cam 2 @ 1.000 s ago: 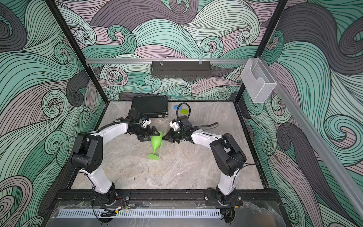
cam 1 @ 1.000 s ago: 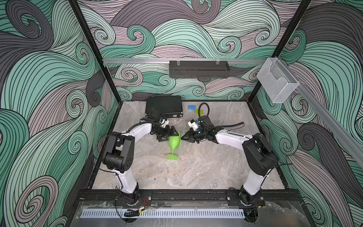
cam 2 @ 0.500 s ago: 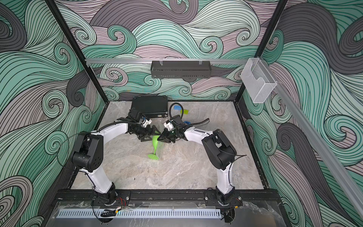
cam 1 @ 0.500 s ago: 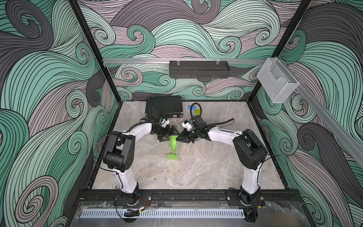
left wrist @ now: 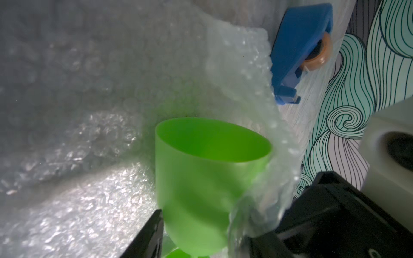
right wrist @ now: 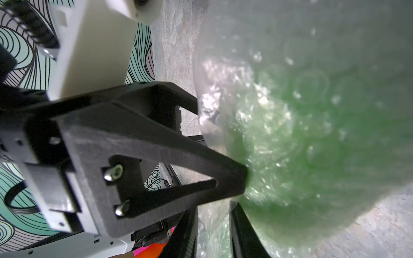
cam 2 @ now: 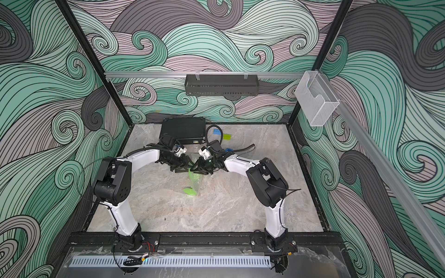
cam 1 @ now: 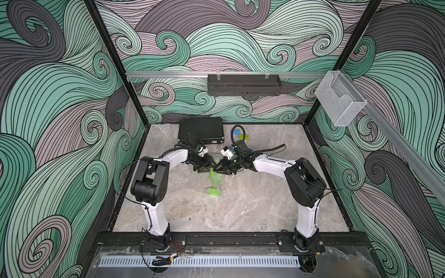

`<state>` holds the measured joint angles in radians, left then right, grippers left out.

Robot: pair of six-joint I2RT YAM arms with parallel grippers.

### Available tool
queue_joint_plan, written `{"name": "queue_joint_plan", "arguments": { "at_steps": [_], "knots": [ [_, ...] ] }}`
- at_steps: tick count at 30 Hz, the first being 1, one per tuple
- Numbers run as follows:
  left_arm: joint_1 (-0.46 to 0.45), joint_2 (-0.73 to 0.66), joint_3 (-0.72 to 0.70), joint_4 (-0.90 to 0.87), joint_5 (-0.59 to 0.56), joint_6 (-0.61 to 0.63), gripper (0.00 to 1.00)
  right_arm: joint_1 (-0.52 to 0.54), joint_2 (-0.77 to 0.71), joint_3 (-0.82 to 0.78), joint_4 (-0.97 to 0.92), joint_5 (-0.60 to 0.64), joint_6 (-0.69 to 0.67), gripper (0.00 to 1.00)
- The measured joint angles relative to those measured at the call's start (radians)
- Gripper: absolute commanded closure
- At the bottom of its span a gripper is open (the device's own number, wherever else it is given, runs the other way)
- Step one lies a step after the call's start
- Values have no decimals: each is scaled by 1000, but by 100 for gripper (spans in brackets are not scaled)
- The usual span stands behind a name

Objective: Wrap wine glasses in bubble wrap
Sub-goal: Wrap the wine glass in bubble wrap.

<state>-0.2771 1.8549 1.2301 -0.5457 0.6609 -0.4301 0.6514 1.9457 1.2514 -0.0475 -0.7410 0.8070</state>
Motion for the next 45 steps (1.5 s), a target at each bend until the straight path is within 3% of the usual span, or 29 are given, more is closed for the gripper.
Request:
{"name": "queue_joint_plan", "arguments": {
  "at_steps": [8, 11, 14, 29, 35, 38, 42, 45],
  "knots": [
    [0, 0, 1, 2, 5, 7, 55, -74, -190, -106, -93, 41, -47, 44],
    [0, 0, 1, 2, 5, 10, 55, -113, -185, -92, -120, 66, -55, 28],
    [0, 0, 0, 5, 9, 10, 56, -121, -126, -46, -153, 89, -63, 22],
    [0, -5, -16, 27, 31, 11, 57, -98, 127, 184, -227, 132, -60, 15],
    [0, -33, -38, 18, 30, 16, 37, -82, 149, 206, -238, 160, -59, 17],
    [0, -109, -100, 18, 29, 13, 36, -80, 147, 206, -239, 171, -56, 17],
    [-20, -227, -186, 14, 36, 11, 49, -80, 145, 206, -241, 184, -56, 18],
    [-45, -249, -217, 6, 48, 13, 74, -80, 145, 206, -241, 184, -55, 18]
  ]
}}
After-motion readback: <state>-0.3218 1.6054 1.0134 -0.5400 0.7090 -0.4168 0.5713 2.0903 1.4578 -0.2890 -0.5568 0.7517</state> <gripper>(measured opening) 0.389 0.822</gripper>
